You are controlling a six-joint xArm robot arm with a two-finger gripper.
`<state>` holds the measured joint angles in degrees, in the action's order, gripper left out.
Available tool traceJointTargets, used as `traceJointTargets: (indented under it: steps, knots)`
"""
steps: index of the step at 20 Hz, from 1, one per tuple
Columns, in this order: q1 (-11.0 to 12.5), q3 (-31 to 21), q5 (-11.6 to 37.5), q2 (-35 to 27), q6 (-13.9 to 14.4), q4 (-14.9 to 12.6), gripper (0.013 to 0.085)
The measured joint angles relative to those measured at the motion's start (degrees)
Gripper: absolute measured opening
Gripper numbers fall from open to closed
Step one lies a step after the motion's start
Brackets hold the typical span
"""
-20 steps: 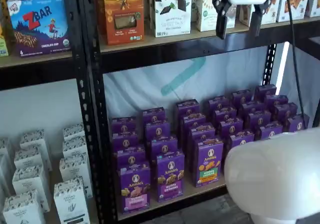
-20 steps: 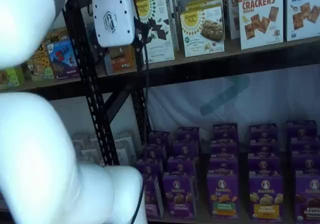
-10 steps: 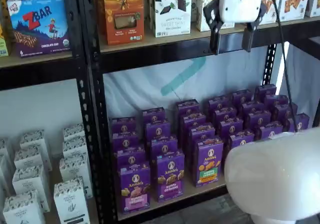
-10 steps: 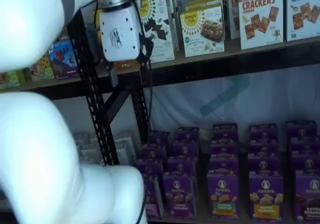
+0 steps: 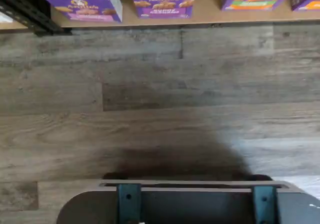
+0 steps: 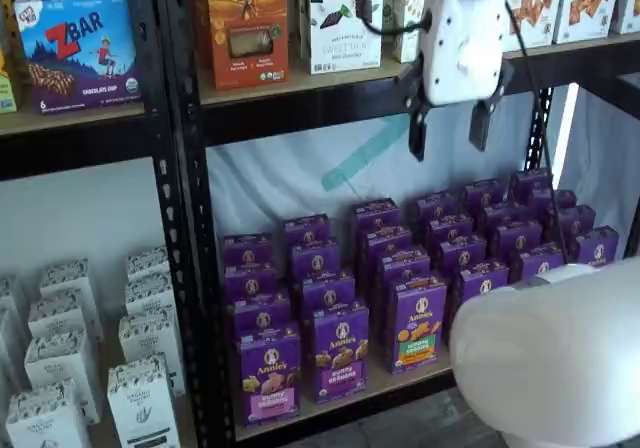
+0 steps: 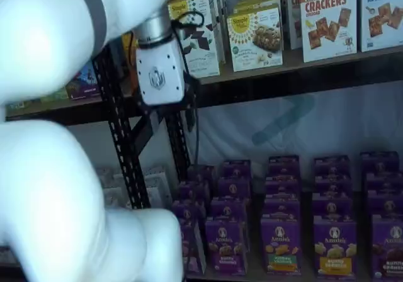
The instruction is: Pick up the purple box with a pink patch in the middle, on the bottom shelf, the first box from the left
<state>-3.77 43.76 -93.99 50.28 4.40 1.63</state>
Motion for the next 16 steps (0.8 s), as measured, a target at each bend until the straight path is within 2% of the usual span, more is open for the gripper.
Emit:
traceJointTargets:
  steps: [12,16]
  knots:
    - [-3.2,-14.1,15.2,-0.2,2.6,2.0,0.0850]
    - [-4.8,-17.6,19.8,-1.2,4.0,1.6,0.0850]
